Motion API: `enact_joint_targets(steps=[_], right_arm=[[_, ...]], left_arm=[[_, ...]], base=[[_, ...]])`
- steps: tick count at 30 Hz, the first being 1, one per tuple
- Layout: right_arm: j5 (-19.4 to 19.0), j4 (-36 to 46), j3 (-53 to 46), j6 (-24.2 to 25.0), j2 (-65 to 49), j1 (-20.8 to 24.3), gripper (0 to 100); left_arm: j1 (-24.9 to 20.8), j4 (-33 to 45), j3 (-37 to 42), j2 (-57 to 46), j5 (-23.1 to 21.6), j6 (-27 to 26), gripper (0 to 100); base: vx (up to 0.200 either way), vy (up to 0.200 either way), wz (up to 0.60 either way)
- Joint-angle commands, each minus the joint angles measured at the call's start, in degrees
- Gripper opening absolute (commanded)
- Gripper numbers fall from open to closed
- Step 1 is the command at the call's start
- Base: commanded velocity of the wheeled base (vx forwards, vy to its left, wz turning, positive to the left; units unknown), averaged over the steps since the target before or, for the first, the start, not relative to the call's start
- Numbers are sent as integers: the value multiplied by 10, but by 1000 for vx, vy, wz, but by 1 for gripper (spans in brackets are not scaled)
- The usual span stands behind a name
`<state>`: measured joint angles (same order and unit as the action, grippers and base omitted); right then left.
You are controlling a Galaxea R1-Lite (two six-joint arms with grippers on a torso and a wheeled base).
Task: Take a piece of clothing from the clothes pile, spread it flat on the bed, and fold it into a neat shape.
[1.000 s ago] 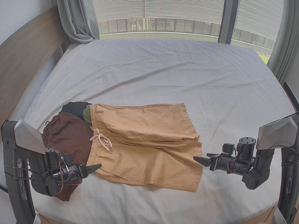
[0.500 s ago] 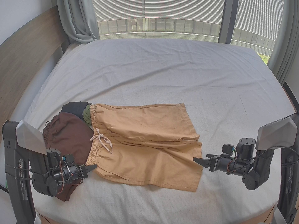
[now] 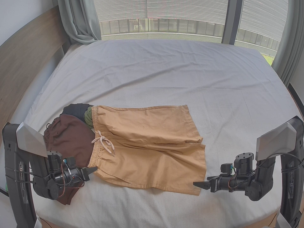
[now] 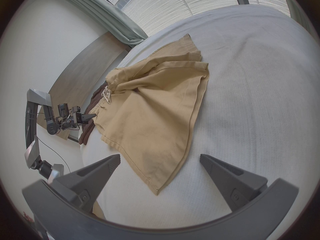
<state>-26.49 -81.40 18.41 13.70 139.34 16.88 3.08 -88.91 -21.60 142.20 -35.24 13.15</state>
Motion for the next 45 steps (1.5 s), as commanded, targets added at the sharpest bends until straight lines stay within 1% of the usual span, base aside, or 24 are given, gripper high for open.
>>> enact_joint_targets(steps=[1, 6, 11, 12, 14, 16, 20, 30, 31, 45], right_arm=[[-12, 0, -13, 2, 8, 10, 100], [-16, -1, -16, 2, 23, 14, 100], [-31, -1, -21, 5, 23, 20, 100], [-37, -5, -24, 16, 23, 27, 100], [-39, -9, -20, 22, 23, 34, 100], [-38, -20, -18, 32, 25, 41, 100], [-37, -36, -19, 36, 33, 46, 100], [-32, -38, -19, 37, 36, 49, 100], [-32, -38, -19, 37, 36, 49, 0], [-31, -38, -20, 40, 36, 49, 0]], left_arm=[[0, 0, 0, -1, 0, -1, 0], [0, 0, 0, -2, 0, -1, 0], [0, 0, -1, -1, 0, -1, 0], [0, 0, -1, -1, 0, -1, 0], [0, 0, -1, -1, 0, -1, 0], [0, 0, -2, -1, 0, -1, 0], [0, 0, -2, -2, 0, -1, 0], [1, 0, -2, -3, 0, -1, 0], [1, 0, -2, -3, 0, -1, 0], [1, 0, -2, -3, 0, -1, 0]], base=[[0, 0, 0], [0, 0, 0], [0, 0, 0], [0, 0, 0], [0, 0, 0], [0, 0, 0], [0, 0, 0], [0, 0, 0], [0, 0, 0], [0, 0, 0]])
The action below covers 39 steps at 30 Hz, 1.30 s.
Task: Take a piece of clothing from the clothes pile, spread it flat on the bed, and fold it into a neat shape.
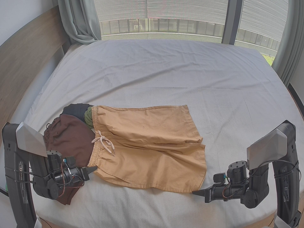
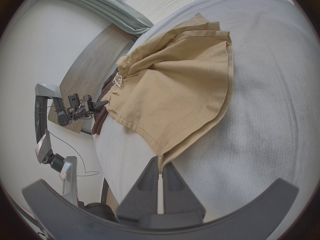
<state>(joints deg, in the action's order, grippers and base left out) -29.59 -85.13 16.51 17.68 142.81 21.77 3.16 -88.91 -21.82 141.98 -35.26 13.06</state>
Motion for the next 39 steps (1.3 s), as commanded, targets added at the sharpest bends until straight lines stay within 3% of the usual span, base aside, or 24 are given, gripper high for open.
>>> enact_joint_targets(steps=[1, 9, 21, 23, 27, 36, 37, 39], right_arm=[[0, 0, -1, 0, 1, 0, 0], [0, -2, -29, -1, -8, -9, 0], [1, -31, -107, -12, -29, -22, 0], [1, -31, -122, -23, -37, -26, 0], [1, -31, -126, -23, -32, -29, 0], [0, -32, -120, -34, -13, -32, 0], [0, -32, -118, -36, -12, -34, 100], [1, -32, -111, -42, -9, -38, 100]], left_arm=[[0, 0, 0, 0, 0, 0, 0], [-2, 0, 26, -32, -10, 4, 0], [7, 0, 183, -99, -70, -7, 0], [21, 0, 206, -97, -82, -36, 0], [27, 0, 206, -79, -83, -70, 0], [20, 0, 194, -58, -83, -73, 0], [20, 0, 194, -58, -83, -73, 0], [20, 0, 194, -57, -83, -73, 0]], base=[[0, 0, 0], [0, 0, 0], [0, 0, 0], [0, 0, 0], [0, 0, 0], [0, 0, 0], [0, 0, 0], [0, 0, 0]])
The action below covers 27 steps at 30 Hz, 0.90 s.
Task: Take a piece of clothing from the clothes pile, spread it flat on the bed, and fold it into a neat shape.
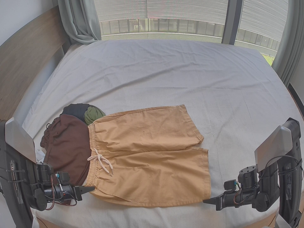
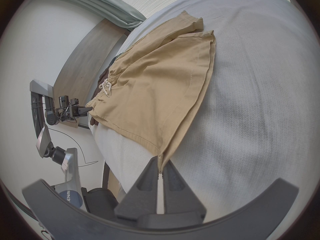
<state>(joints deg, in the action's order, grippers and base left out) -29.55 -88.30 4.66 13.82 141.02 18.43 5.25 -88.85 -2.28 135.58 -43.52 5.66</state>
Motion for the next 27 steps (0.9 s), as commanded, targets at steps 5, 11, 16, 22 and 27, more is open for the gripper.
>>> enact_joint_targets(steps=[5, 11, 16, 22, 27], right_arm=[[0, 0, 13, -6, 16, -7, 100], [17, 1, 23, -5, 22, -3, 100], [20, 0, 26, -5, 27, -2, 100], [20, 0, 28, -5, 28, -2, 0], [20, 0, 29, -5, 28, -2, 0]], left_arm=[[-1, -1, 0, 9, 0, 1, 0], [-1, -1, 0, 10, 0, 1, 0], [-1, -1, -1, 10, 0, 1, 0], [-1, -1, -1, 11, 1, 1, 0], [-1, -1, -1, 11, 1, 1, 0]], base=[[0, 0, 0], [0, 0, 0], [0, 0, 0], [0, 0, 0], [0, 0, 0]])
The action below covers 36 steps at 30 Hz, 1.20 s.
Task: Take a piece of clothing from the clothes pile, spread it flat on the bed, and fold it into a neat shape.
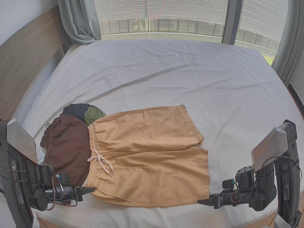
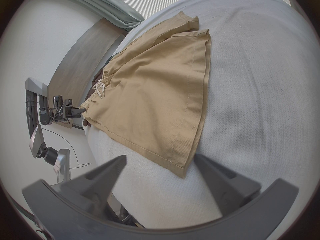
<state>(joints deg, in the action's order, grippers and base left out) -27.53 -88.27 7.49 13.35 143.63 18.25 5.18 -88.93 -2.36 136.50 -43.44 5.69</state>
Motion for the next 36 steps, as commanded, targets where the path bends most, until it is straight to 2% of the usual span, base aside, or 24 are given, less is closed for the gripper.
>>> enact_joint_targets(steps=[1, 12, 17, 24, 30, 36], right_arm=[[-1, -1, 1, 0, 2, 0, 0], [-1, 0, -5, 2, 0, -1, 0], [-2, 0, -28, -2, -10, 0, 0], [-3, -1, -30, 0, -23, 0, 0], [-6, -1, -25, 5, -87, -2, 0], [-6, 0, -15, 18, -146, 0, 0]], left_arm=[[0, 0, 0, 2, 0, 0, 0], [4, 0, 2, 2, -2, -1, 0], [17, 1, 2, 7, -21, -8, 0], [50, 1, 4, 35, -51, -69, 0], [44, -1, -12, 16, -55, -66, 0], [26, 0, -34, -26, -53, -38, 0]], base=[[0, 0, 0], [0, 0, 0], [0, 0, 0], [0, 0, 0], [0, 0, 0], [0, 0, 0]])
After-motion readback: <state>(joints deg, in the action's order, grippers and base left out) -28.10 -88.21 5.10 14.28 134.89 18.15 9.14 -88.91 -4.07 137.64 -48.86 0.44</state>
